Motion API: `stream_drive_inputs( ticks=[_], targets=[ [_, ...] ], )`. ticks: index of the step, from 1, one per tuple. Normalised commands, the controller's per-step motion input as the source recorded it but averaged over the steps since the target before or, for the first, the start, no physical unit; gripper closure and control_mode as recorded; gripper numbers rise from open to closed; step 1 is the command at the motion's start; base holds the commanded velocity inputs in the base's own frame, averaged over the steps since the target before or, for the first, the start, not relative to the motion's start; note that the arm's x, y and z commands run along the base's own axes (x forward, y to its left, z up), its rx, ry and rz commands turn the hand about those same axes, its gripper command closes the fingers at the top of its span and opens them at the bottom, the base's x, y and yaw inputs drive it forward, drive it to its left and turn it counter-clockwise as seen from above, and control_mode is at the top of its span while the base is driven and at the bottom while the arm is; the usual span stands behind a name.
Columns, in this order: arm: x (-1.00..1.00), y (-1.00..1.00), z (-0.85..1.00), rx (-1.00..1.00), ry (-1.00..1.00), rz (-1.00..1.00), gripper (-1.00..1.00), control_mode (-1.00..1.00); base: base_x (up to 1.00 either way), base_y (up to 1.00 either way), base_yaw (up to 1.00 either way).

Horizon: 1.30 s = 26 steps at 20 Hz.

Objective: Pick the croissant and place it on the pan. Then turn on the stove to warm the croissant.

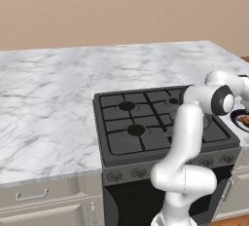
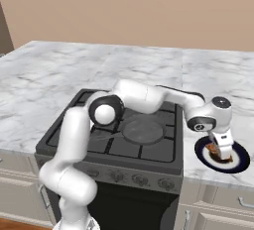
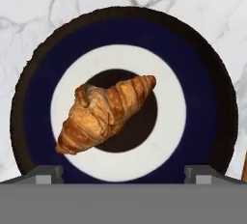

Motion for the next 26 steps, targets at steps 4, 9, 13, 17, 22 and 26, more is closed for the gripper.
stream_drive_inputs(
  ticks=[4, 9, 13, 17, 22, 26],
  targets=[
    [0.43, -0.33, -0.01, 0.07, 0.03, 0.00, -1.00, -1.00, 0.00, 0.00, 0.00],
    [0.32, -0.02, -0.20, 0.01, 0.05, -0.05, -1.00, -1.00, 0.00, 0.00, 0.00],
    [0.24, 0.14, -0.42, 0.00, 0.08, -0.11, -1.00, -1.00, 0.00, 0.00, 0.00],
    [0.09, 0.29, -0.60, 0.00, 0.15, -0.15, -1.00, -1.00, 0.00, 0.00, 0.00],
    [0.00, 0.26, -0.55, 0.00, 0.20, -0.22, -1.00, -1.00, 0.00, 0.00, 0.00],
    [0.18, 0.02, -0.29, 0.00, 0.11, -0.21, -1.00, -1.00, 0.00, 0.00, 0.00]
  ],
)
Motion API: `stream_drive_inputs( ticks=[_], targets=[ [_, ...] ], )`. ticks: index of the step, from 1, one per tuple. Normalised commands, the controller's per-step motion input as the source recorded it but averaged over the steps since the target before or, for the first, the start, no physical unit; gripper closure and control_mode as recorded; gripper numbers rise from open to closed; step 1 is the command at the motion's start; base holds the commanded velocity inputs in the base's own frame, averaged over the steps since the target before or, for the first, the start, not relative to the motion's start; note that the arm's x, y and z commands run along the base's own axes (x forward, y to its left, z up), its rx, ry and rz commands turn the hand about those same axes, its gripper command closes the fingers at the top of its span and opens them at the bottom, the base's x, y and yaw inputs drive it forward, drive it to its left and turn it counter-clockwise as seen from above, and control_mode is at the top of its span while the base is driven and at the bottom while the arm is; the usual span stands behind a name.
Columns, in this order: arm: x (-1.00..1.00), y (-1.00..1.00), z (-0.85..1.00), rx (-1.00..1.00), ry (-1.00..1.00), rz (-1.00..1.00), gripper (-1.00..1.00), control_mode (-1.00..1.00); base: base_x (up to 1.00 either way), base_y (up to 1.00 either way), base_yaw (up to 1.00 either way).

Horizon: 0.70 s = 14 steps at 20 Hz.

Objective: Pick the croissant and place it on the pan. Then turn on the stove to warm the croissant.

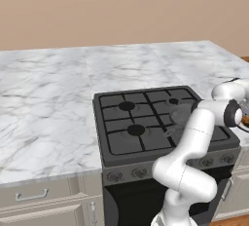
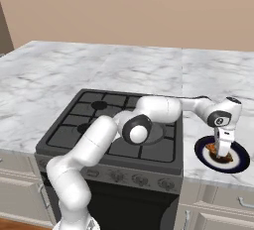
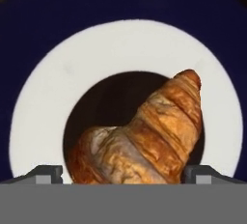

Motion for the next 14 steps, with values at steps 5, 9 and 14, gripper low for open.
stream_drive_inputs(
  ticks=[5, 9, 14],
  targets=[
    [0.21, 0.00, -0.37, 0.00, 0.09, -0.19, -1.00, -1.00, 0.00, 0.00, 0.00],
    [0.04, 0.00, -0.24, 0.00, -0.01, -0.07, 1.00, -1.00, 0.00, 0.00, 0.00],
    [-0.54, 0.10, 0.00, 0.00, -0.31, 0.00, 1.00, -1.00, 0.00, 0.00, 0.00]
  ],
)
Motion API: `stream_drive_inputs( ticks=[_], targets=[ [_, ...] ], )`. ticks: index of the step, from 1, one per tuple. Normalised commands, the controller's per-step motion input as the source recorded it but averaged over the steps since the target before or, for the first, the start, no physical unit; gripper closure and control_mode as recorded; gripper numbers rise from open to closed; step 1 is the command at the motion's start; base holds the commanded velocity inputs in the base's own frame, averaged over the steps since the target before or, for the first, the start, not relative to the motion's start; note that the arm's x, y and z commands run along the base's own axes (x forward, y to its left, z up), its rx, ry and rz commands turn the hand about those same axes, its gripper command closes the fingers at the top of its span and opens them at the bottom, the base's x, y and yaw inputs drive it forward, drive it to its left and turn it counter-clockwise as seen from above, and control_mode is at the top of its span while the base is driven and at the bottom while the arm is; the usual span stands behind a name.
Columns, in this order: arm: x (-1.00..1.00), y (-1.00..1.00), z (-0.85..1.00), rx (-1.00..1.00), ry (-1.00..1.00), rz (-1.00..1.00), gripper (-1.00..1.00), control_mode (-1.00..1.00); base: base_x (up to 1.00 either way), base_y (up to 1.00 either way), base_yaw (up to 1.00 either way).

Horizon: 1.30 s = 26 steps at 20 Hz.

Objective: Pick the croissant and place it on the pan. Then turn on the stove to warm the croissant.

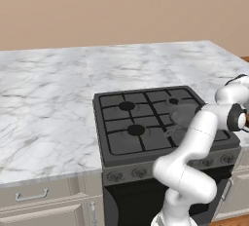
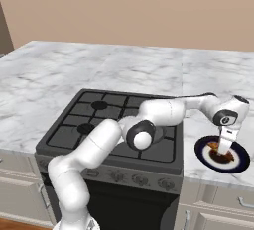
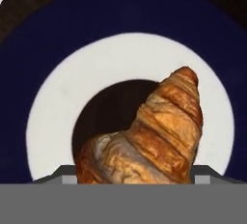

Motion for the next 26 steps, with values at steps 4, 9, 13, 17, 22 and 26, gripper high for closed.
stream_drive_inputs(
  ticks=[4, 9, 13, 17, 22, 26],
  targets=[
    [-0.89, 0.58, -0.01, 0.00, -0.54, 0.00, 1.00, -1.00, 0.00, 0.00, 0.00],
    [-0.79, 0.92, -0.01, -0.03, -0.37, 0.01, 1.00, -1.00, 0.00, 0.00, 0.00],
    [-0.41, 1.00, 0.43, -0.20, -0.12, 0.10, 1.00, -1.00, 0.00, 0.00, 0.00],
    [-0.03, 0.68, 0.95, -0.25, 0.01, 0.17, 1.00, -1.00, 0.00, 0.00, 0.00],
    [0.00, 0.34, 1.00, -0.29, 0.12, 0.22, 1.00, -1.00, 0.00, 0.00, 0.00],
    [0.00, 0.40, 0.80, -0.24, 0.12, 0.30, 1.00, -1.00, 0.00, 0.00, 0.00]
  ],
)
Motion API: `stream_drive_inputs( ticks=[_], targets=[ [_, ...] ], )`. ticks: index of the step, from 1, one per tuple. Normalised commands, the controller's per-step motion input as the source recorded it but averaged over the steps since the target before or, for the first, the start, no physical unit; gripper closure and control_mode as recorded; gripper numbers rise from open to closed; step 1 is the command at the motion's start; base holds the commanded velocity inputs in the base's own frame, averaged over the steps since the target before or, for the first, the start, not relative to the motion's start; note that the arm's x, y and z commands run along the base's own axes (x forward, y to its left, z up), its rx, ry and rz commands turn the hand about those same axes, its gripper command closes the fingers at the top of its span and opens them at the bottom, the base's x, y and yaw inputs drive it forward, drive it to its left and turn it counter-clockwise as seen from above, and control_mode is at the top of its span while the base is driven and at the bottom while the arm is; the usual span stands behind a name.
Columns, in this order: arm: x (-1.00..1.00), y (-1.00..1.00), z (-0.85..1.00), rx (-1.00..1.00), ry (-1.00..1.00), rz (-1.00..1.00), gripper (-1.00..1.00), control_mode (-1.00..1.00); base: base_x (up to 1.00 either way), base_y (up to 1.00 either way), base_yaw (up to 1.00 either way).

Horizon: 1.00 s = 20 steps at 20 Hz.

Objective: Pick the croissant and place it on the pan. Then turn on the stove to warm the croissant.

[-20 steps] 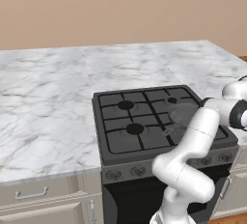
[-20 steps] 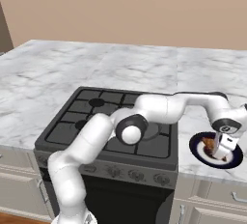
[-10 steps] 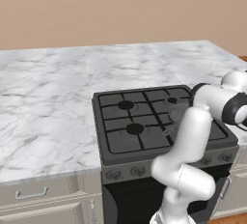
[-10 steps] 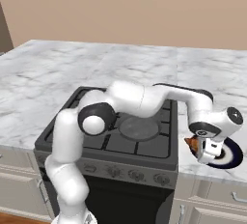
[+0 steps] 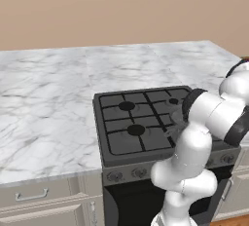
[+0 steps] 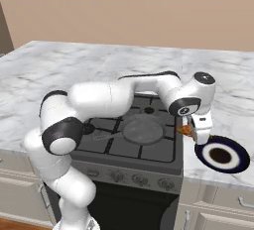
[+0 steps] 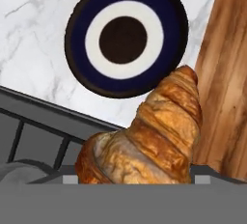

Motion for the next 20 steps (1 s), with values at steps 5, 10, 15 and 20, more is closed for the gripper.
stream_drive_inputs(
  ticks=[5, 10, 15, 20],
  targets=[
    [-0.04, 0.77, 0.12, -0.15, 0.02, 0.35, 1.00, -1.00, 0.00, 0.00, 0.00],
    [0.00, 0.73, 0.00, -0.03, 0.00, 0.32, 1.00, -1.00, 0.00, 0.00, 0.00],
    [0.02, 0.59, 0.00, 0.00, 0.00, 0.30, 1.00, -1.00, 0.00, 0.00, 0.00],
    [0.11, 0.36, 0.00, 0.00, 0.00, 0.29, 1.00, -1.00, 0.00, 0.00, 0.00]
  ],
)
